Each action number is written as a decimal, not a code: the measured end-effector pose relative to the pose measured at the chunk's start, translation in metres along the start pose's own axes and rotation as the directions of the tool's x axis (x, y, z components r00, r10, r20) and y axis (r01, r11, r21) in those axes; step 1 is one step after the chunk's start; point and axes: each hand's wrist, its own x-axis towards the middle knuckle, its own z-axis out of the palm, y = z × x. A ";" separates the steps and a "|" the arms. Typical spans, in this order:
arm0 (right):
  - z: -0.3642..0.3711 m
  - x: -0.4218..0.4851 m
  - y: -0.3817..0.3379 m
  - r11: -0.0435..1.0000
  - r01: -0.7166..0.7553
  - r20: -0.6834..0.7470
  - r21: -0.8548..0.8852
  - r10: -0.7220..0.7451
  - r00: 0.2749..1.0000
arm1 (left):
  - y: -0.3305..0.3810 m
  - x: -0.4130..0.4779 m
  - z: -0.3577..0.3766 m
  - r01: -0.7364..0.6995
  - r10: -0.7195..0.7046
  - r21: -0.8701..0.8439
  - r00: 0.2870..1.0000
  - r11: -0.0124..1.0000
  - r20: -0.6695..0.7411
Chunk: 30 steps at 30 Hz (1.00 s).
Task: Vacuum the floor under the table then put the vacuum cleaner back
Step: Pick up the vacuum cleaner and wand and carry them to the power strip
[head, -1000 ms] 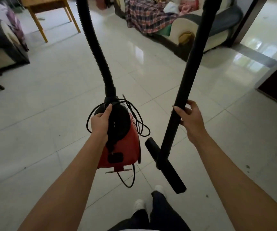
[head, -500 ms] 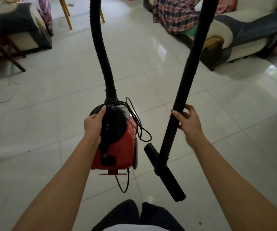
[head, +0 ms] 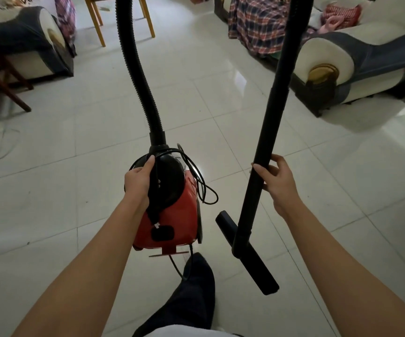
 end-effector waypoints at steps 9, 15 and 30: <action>0.045 0.139 -0.044 1.000 -0.014 -0.027 0.002 0.014 1.000 | 0.083 0.115 0.075 0.003 -0.002 -0.017 0.999 1.000 0.054; 0.065 0.222 -0.076 0.999 -0.002 -0.047 0.038 0.004 0.999 | 0.134 0.176 0.120 -0.017 0.020 -0.028 0.996 0.999 0.090; 0.078 0.491 -0.138 1.000 -0.023 0.044 0.000 0.023 0.999 | 0.243 0.352 0.261 0.007 -0.007 -0.008 0.998 1.000 -0.055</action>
